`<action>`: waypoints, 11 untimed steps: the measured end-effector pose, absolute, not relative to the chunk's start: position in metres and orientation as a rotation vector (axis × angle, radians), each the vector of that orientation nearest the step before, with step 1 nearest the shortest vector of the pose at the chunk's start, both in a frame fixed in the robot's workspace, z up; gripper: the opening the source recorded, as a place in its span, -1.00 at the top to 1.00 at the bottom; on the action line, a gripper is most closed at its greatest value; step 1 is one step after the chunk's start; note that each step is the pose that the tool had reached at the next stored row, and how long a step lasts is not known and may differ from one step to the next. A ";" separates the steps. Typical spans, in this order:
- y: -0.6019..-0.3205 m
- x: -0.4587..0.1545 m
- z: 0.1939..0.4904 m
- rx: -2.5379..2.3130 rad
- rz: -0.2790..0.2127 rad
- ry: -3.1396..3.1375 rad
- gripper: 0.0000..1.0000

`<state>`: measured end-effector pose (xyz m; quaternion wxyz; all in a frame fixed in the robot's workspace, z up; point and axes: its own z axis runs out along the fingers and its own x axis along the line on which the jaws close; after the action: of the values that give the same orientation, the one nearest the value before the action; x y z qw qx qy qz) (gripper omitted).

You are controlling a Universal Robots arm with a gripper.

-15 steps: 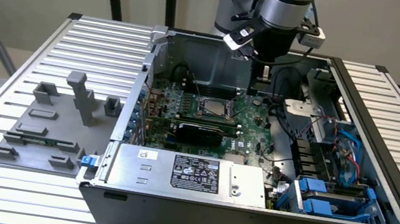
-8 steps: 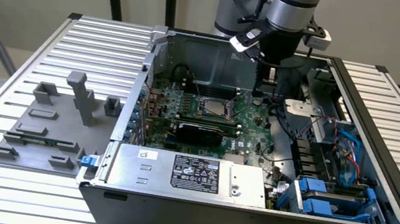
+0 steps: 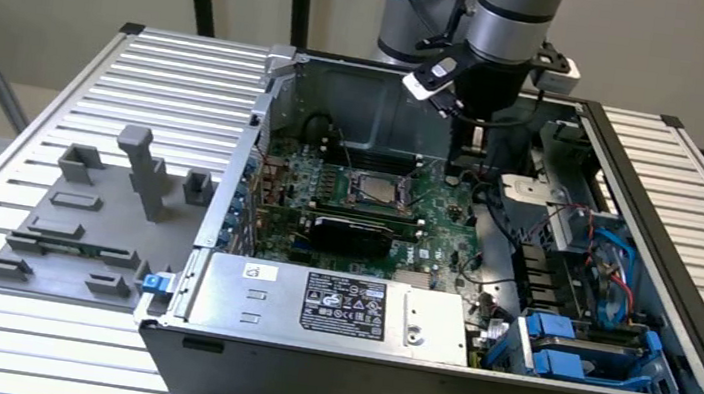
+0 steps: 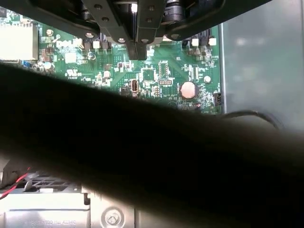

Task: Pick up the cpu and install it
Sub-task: 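Close the cpu cover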

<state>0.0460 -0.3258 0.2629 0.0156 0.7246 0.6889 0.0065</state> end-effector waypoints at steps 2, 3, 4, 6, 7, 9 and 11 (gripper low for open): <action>-0.326 0.046 0.261 2.252 0.026 2.141 0.79; -0.326 0.046 0.259 2.250 0.029 2.139 0.79; -0.326 0.046 0.258 2.249 0.031 2.138 0.79; -0.326 0.046 0.255 2.247 0.035 2.136 0.79; -0.326 0.046 0.254 2.247 0.036 2.136 0.79; -0.326 0.046 0.253 2.247 0.035 2.137 0.79; -0.326 0.046 0.253 2.248 0.025 2.145 0.79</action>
<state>0.0461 -0.3259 0.2531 0.0171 0.7234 0.6901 0.0080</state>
